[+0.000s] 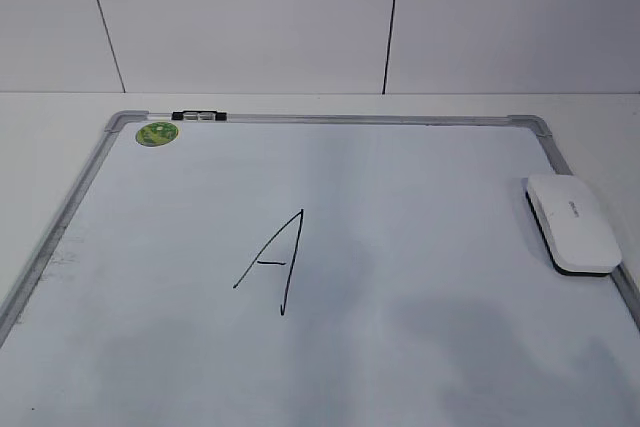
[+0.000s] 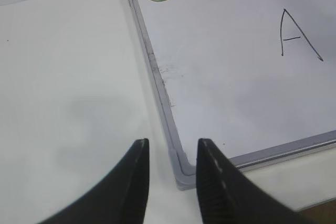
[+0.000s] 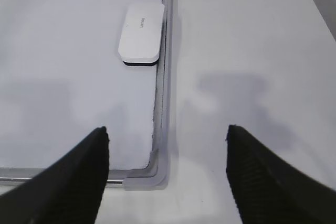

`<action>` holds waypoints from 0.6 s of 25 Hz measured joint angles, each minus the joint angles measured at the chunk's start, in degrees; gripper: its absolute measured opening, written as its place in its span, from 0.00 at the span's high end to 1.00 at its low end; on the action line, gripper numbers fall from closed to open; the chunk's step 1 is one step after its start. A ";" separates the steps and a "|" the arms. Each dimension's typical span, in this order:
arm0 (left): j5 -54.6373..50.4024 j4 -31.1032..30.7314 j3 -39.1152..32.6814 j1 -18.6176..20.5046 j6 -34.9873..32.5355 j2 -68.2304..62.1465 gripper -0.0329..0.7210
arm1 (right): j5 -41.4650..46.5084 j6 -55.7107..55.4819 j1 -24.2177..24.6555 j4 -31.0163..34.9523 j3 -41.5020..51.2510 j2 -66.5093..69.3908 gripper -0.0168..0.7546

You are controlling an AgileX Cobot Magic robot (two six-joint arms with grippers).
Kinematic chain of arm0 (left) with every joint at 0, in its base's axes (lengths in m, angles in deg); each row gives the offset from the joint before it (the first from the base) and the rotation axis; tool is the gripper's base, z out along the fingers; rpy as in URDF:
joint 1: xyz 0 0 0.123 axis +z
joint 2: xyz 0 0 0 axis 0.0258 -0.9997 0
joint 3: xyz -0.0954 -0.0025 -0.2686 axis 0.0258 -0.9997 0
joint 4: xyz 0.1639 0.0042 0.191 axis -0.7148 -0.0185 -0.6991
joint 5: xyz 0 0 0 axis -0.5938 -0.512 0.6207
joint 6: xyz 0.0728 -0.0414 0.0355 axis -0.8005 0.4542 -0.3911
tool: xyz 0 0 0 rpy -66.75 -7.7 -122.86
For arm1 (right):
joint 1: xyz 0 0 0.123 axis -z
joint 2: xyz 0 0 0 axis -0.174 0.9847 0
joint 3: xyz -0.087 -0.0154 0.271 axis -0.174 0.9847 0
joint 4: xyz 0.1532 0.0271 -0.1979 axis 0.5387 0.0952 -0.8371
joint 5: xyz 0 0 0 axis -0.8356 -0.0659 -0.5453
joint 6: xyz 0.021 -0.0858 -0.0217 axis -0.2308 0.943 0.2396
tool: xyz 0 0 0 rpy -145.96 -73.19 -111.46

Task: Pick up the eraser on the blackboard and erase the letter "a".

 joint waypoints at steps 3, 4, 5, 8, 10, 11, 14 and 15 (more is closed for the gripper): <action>0.00 0.00 0.00 1.58 0.00 0.00 0.65 | 0.00 0.00 1.33 -0.22 0.00 0.00 0.26; 0.00 0.00 0.00 2.08 0.00 0.00 0.65 | 0.00 0.00 1.84 -0.22 0.00 0.00 0.26; 0.00 0.00 0.00 2.69 0.00 0.00 0.65 | 0.00 0.00 2.29 -0.33 0.00 0.00 0.26; 0.00 0.00 0.00 4.35 0.00 0.00 0.64 | 0.00 0.00 3.56 -0.33 0.00 0.00 0.26; 0.00 0.00 0.00 5.29 0.00 0.00 0.64 | 0.00 0.00 4.55 -0.33 0.00 0.00 0.26; 0.00 0.00 0.00 5.54 0.00 0.00 0.64 | 0.00 0.00 4.96 -0.43 0.00 0.00 0.26; 0.00 0.00 0.00 6.34 0.00 0.00 0.64 | 0.00 0.00 5.57 -0.43 0.00 0.00 0.26; 0.00 0.00 0.00 6.49 0.00 0.00 0.64 | 0.00 0.00 5.53 -0.43 0.00 0.00 0.26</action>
